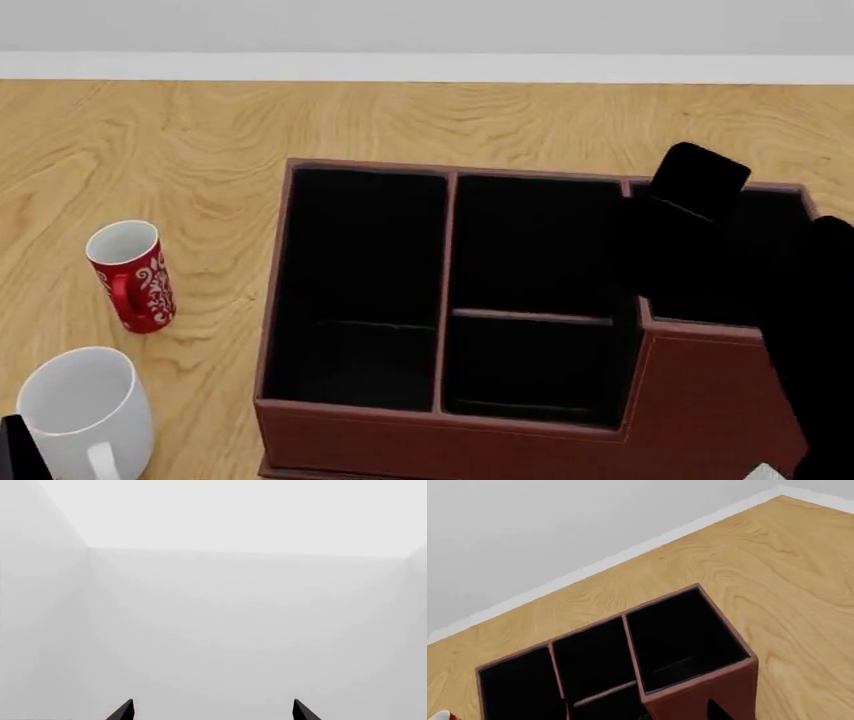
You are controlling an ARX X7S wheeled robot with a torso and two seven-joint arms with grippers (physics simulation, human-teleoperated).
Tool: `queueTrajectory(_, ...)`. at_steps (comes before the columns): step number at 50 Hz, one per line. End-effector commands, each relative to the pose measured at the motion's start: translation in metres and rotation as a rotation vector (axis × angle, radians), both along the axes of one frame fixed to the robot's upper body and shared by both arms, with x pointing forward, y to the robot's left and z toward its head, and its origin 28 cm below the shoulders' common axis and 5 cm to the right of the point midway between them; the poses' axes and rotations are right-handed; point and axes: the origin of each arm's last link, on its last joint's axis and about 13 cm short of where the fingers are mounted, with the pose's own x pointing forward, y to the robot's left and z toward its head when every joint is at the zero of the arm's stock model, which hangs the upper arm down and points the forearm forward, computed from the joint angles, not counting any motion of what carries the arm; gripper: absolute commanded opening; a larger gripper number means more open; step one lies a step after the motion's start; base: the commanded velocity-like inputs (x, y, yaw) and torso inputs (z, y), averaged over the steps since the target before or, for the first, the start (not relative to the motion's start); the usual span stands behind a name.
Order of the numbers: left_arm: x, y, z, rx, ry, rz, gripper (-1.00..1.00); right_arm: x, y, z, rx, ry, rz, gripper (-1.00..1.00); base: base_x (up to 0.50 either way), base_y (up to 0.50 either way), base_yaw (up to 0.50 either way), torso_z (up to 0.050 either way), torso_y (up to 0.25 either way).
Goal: Pick up the book and place it in the right compartment of the caddy.
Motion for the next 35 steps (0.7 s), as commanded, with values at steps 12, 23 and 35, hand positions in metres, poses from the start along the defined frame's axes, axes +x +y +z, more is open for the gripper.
queueTrajectory(12, 0.001, 0.001, 0.0, -0.012, 0.012, 0.003, 1.0, 0.028, 0.002, -0.029, 0.165, 0.229, -0.034, 1.0, 0.0, 0.0, 0.0, 0.0, 0.0)
queueTrajectory(23, 0.002, 0.001, -0.001, -0.012, 0.023, 0.005, 1.0, 0.032, 0.004, -0.045, 0.17, 0.28, -0.054, 1.0, 0.0, 0.0, 0.0, 0.0, 0.0)
queueTrajectory(35, 0.003, 0.001, -0.002, -0.014, 0.031, 0.007, 1.0, 0.034, 0.002, -0.058, 0.094, 0.3, -0.115, 1.0, 0.0, 0.0, 0.0, 0.0, 0.0)
